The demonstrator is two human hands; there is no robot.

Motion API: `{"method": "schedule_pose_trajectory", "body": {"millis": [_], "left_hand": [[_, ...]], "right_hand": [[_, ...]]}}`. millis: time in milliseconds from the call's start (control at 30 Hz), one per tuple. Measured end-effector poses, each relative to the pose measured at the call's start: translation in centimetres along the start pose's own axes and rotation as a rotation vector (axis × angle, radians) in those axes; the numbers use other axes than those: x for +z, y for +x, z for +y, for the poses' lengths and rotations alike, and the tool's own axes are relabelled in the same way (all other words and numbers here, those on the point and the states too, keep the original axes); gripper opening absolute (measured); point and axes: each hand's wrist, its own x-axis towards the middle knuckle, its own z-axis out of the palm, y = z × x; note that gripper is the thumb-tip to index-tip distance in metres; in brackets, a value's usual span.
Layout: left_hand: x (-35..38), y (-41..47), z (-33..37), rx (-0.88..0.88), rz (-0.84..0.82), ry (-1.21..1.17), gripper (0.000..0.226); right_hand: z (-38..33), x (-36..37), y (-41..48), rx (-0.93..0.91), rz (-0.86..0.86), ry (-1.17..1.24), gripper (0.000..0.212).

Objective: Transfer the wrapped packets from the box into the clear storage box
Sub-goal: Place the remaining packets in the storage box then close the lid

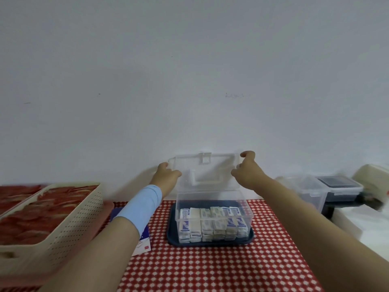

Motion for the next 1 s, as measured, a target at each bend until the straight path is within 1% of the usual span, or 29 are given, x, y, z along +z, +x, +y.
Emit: {"method": "schedule_pose_trajectory", "body": {"millis": [67,133,167,200,267,333,367,467,567,733,800,867,1000], "left_hand": [[-0.2,-0.4,0.3,0.061,-0.019,-0.04,0.064],[-0.4,-0.6,0.4,0.116,-0.008,-0.043,0.06],[-0.5,-0.9,0.5,0.144,0.0,-0.038,0.058],[-0.7,-1.2,0.5,0.171,0.005,-0.034,0.056],[-0.9,-1.7,0.3,0.228,0.009,0.0,0.05],[-1.1,-2.6,0.2,0.293,0.01,0.102,0.04],[-1.2,-3.3,0.2,0.333,0.009,0.179,0.036],[-1.2,-4.9,-0.4,0.421,-0.039,0.409,0.031],[-1.1,-6.2,-1.1,0.465,-0.12,0.618,0.037],[-0.8,-7.1,-1.9,0.5,-0.16,0.799,0.049],[-0.7,-7.2,-2.1,0.504,-0.165,0.833,0.052],[-0.6,-7.4,-2.2,0.502,-0.18,0.861,0.052],[-0.3,-7.3,-2.1,0.499,-0.187,0.88,0.051]], "right_hand": [[0.2,-0.1,-0.1,-0.008,0.04,0.035,0.069],[0.4,-0.5,-0.6,-0.044,0.036,0.021,0.077],[0.5,-0.8,-0.9,-0.069,0.023,-0.003,0.078],[0.5,-1.1,-1.2,-0.094,0.014,-0.034,0.075],[0.6,-1.6,-1.9,-0.139,0.011,-0.109,0.06],[0.6,-2.1,-2.5,-0.165,0.022,-0.184,0.044],[0.7,-2.3,-2.9,-0.174,0.025,-0.231,0.04],[1.3,-2.5,-4.4,-0.213,-0.026,-0.374,0.041],[2.2,-2.2,-6.2,-0.228,-0.11,-0.462,0.05],[3.3,-1.2,-7.9,-0.244,-0.093,-0.558,0.055],[3.2,-0.9,-8.4,-0.239,-0.096,-0.586,0.058],[2.9,-0.7,-8.8,-0.246,-0.147,-0.606,0.062],[1.5,-0.1,-9.4,-0.345,-0.245,-0.607,0.065]]}}
